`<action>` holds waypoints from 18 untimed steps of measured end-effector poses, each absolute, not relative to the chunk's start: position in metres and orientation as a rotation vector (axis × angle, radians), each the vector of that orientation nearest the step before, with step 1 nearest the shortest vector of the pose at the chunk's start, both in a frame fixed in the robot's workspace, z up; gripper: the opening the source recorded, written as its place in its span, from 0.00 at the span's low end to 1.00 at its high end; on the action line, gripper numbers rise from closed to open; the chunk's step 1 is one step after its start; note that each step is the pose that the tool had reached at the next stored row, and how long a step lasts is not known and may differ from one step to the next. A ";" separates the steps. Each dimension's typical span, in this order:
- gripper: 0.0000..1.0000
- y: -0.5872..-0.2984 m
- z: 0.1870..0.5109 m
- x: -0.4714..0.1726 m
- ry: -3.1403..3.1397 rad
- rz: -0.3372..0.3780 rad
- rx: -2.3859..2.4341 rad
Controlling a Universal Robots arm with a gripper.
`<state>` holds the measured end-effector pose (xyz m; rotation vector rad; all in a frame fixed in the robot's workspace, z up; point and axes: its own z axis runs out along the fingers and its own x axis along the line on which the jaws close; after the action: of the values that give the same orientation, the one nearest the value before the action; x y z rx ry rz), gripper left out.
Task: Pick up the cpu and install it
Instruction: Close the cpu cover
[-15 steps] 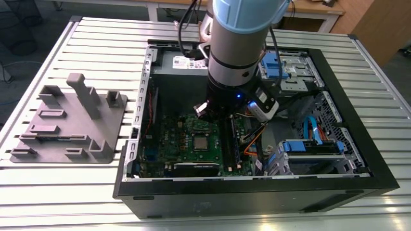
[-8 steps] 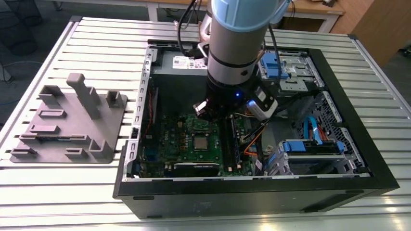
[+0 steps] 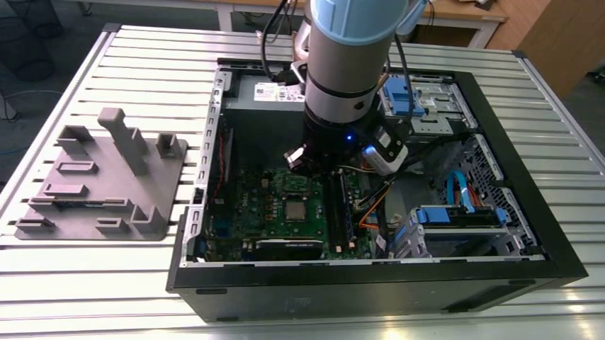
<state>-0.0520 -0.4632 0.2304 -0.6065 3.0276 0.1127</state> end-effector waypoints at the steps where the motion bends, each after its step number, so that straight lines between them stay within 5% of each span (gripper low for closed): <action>1: 0.11 -0.463 0.230 -0.052 3.028 0.113 -0.607; 18: 0.11 -0.462 0.234 -0.052 3.027 0.112 -0.606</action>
<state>-0.0521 -0.4618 0.2343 -0.6062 3.0274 0.1124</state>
